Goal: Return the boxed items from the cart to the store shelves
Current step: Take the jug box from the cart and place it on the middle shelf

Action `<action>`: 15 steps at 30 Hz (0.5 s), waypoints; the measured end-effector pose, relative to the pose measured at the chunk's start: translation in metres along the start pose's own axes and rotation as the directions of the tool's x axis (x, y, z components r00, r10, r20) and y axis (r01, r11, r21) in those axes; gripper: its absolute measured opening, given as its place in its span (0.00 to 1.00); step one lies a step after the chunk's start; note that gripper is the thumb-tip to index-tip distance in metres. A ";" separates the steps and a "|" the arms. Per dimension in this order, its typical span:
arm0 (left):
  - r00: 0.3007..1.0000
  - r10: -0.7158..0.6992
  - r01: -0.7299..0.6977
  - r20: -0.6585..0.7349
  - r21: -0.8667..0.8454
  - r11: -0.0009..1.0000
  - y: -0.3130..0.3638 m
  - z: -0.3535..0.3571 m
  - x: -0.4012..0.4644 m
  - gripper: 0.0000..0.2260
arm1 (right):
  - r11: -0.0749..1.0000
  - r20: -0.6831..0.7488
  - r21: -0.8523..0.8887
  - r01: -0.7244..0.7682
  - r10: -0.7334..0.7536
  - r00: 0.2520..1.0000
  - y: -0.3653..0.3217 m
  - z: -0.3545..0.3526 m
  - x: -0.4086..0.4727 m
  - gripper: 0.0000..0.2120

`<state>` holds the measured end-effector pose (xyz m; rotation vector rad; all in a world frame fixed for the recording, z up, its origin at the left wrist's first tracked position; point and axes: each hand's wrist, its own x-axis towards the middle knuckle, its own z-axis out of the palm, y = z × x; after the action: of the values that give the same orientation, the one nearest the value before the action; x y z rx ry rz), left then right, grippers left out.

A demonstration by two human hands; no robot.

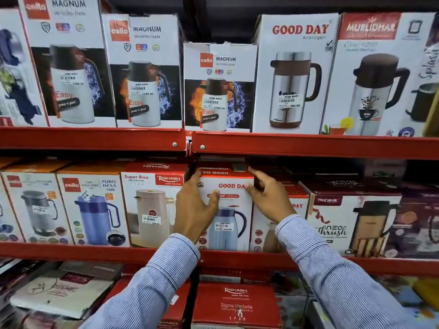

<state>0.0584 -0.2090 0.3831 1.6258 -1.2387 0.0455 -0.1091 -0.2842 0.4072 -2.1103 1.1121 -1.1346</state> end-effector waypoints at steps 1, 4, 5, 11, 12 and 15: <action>1.000 0.004 -0.004 0.015 0.001 1.000 -0.001 0.000 -0.003 0.34 | 1.000 0.015 -0.014 0.005 -0.005 1.000 -0.001 0.000 -0.004 0.27; 0.997 0.063 -0.067 0.044 0.092 0.993 -0.007 -0.001 -0.024 0.37 | 0.985 0.028 -0.138 0.103 -0.100 0.995 0.005 0.002 -0.028 0.33; 0.994 0.106 -0.111 0.038 0.184 0.977 -0.009 -0.002 -0.037 0.37 | 0.967 0.029 -0.216 0.137 -0.134 0.991 0.010 0.003 -0.041 0.34; 0.929 0.306 -0.369 0.207 0.500 0.783 -0.025 0.005 -0.124 0.37 | 0.779 -0.003 -0.591 0.208 -0.260 0.966 0.052 0.003 -0.137 0.35; 0.918 0.317 -0.397 0.239 0.508 0.765 -0.027 0.010 -0.139 0.37 | 0.745 0.013 -0.639 0.192 -0.239 0.971 0.063 0.003 -0.153 0.36; 0.883 0.314 -0.456 0.348 0.487 0.744 -0.035 0.028 -0.185 0.37 | 0.693 0.066 -0.705 0.149 -0.146 0.987 0.099 0.003 -0.200 0.37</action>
<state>-0.0168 -0.1056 0.2415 1.8679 -1.8778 0.5347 -0.2124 -0.1710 0.2454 -2.8272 1.5882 -0.8219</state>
